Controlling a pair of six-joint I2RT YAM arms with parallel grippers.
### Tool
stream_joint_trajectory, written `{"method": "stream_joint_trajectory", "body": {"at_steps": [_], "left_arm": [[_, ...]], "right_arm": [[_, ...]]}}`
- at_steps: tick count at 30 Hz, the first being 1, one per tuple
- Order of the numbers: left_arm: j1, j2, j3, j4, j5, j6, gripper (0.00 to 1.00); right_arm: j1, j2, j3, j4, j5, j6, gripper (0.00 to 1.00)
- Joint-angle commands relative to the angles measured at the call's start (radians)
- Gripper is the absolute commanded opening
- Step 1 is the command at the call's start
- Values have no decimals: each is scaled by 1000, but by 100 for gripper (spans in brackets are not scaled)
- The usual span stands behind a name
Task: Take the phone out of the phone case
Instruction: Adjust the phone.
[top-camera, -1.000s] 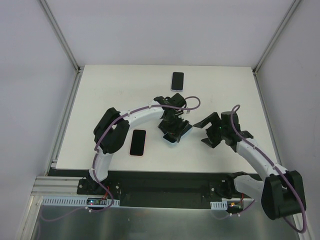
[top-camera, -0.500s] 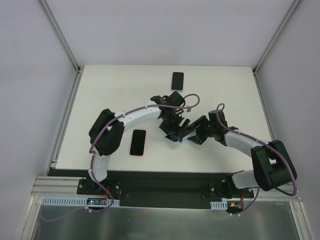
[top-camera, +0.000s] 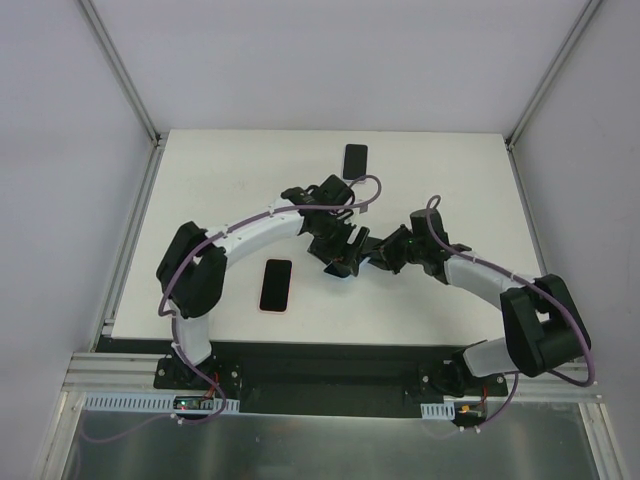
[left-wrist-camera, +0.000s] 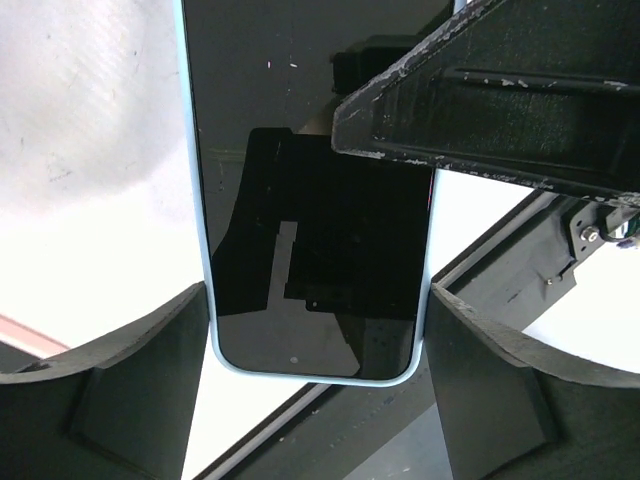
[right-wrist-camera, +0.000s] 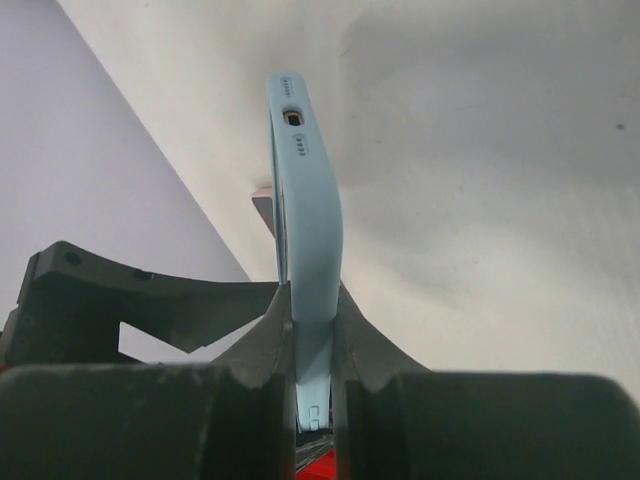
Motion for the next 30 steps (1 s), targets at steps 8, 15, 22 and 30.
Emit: {"method": "stream_joint_trajectory", "body": {"at_steps": [8,15,22,30], "left_arm": [[160,-370,-124,42,160,-53,87],[281,-463,-181,114,324,-82,89],[281,-467,-282,277,488,-131,91],[281,-527,-501,744,694,-404,90]], "right_arm": [[5,-139,139,-182,-11,-329,2],[2,-189,211,-206,-245,-586,1],[4,-299,222,-187,-360,-699,1],[4,-379,218,-181,-380,-695,1]]}}
